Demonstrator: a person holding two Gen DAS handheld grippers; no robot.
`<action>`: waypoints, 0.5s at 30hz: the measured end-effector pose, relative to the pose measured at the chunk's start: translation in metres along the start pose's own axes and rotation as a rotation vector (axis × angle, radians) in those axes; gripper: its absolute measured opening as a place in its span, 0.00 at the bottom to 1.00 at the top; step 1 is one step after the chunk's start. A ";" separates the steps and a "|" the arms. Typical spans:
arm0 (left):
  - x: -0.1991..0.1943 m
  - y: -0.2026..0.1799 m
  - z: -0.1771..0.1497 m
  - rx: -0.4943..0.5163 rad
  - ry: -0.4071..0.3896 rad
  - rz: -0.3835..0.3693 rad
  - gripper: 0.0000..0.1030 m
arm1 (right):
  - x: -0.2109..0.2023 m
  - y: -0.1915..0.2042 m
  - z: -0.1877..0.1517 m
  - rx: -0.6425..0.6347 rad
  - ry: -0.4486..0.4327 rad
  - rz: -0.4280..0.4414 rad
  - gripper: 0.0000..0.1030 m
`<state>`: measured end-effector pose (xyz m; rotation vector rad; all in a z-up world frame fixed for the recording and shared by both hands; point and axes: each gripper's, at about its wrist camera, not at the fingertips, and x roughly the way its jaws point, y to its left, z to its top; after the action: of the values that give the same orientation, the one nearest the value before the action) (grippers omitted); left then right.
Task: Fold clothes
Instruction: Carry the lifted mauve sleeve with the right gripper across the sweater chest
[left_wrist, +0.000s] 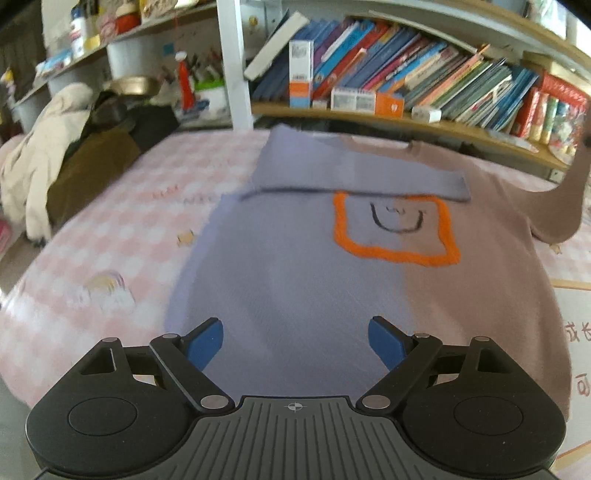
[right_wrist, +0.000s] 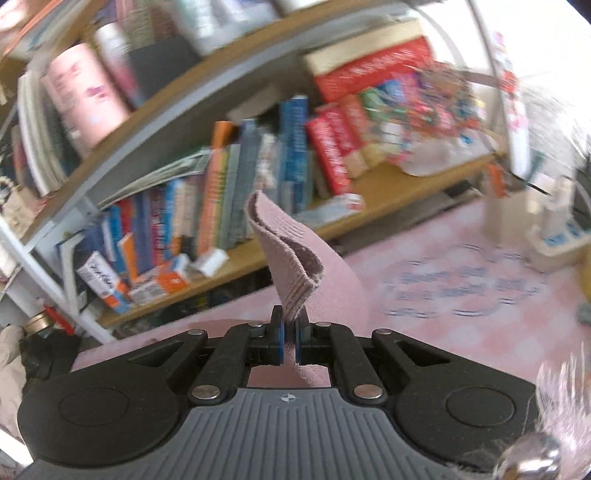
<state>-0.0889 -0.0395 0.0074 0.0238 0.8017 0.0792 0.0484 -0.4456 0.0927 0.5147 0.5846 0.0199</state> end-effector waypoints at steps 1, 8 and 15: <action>0.001 0.006 0.001 0.008 -0.007 -0.008 0.86 | 0.003 0.016 -0.001 -0.010 -0.004 0.011 0.05; 0.009 0.054 0.007 0.044 -0.052 -0.060 0.89 | 0.028 0.111 -0.015 -0.083 -0.010 0.061 0.05; 0.016 0.096 0.011 0.013 -0.072 -0.077 0.90 | 0.057 0.185 -0.034 -0.152 0.003 0.037 0.05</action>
<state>-0.0761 0.0580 0.0086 0.0077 0.7299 0.0000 0.1013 -0.2589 0.1259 0.3777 0.5714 0.0991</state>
